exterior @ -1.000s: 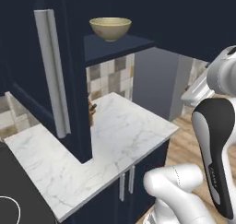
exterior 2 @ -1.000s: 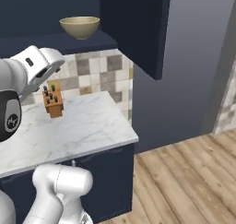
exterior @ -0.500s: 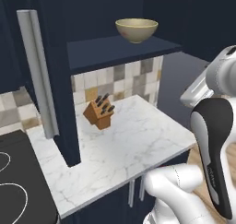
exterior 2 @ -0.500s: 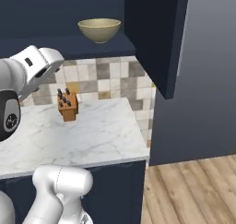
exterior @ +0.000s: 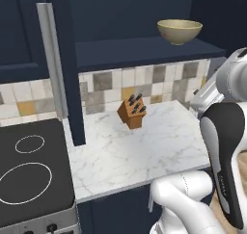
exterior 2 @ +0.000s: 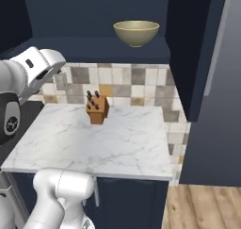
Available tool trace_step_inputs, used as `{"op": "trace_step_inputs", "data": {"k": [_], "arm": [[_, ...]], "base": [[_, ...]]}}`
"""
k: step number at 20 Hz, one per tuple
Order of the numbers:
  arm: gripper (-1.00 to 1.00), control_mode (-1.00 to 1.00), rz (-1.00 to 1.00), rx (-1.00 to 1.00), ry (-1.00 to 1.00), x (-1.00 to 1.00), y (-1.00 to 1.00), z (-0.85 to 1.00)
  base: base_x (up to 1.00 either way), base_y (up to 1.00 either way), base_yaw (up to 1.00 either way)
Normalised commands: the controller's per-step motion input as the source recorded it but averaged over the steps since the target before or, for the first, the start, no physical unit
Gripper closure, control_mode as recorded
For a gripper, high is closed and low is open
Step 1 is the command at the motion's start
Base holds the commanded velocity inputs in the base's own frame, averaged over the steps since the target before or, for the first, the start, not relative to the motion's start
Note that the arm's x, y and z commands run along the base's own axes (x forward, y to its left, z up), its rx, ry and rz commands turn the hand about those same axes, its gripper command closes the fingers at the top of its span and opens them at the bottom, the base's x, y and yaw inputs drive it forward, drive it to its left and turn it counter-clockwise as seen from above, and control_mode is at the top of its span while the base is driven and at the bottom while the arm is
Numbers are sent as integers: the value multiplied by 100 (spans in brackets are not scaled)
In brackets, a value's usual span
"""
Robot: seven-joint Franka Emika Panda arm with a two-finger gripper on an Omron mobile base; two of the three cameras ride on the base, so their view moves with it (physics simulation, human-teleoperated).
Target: Move the bowls from the cabinet to the plates on the dining table.
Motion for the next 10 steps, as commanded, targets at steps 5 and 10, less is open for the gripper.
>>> {"op": "trace_step_inputs", "data": {"k": [5,10], "arm": [[-100,100,0,0,0,0,0,0],[-100,100,0,0,0,0,0,0]], "base": [[29,0,39],[50,-3,27]]}}
